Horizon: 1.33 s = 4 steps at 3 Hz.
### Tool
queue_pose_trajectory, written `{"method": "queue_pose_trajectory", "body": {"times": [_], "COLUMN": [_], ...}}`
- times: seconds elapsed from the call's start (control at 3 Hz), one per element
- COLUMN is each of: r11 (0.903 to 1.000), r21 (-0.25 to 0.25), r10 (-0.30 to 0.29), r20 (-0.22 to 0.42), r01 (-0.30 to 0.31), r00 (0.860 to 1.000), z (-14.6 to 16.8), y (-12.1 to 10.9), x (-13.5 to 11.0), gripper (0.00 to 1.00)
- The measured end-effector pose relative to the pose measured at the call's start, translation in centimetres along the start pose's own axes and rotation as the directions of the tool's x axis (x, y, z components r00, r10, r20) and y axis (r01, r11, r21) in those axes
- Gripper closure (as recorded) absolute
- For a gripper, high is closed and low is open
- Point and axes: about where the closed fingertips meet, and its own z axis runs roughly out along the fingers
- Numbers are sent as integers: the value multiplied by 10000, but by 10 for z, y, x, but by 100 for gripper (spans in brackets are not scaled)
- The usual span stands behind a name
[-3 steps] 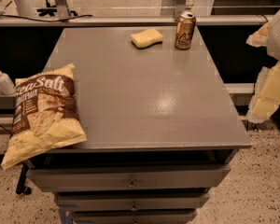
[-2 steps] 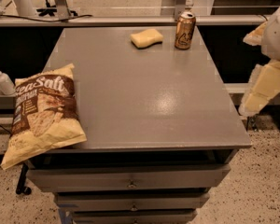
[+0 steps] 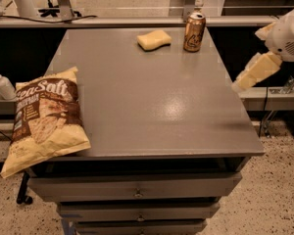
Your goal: Pick orange can
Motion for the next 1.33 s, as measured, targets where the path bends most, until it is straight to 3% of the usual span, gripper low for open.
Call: {"method": "queue_pose_trajectory", "body": {"times": [0.33, 0.67, 1.0, 1.33], "r11": [9933, 9767, 9768, 9685], "r21": [393, 519, 517, 697], "r10": [1017, 1827, 1827, 2021], "r20": [1499, 3068, 3068, 3404], "r01": [-1087, -2081, -2080, -2389], "r00": [9835, 9341, 9341, 9183], "z": [37, 73, 73, 81], "y": [-43, -78, -78, -83], "x": [-7, -28, -28, -31], "gripper": [0, 0, 0, 0]}}
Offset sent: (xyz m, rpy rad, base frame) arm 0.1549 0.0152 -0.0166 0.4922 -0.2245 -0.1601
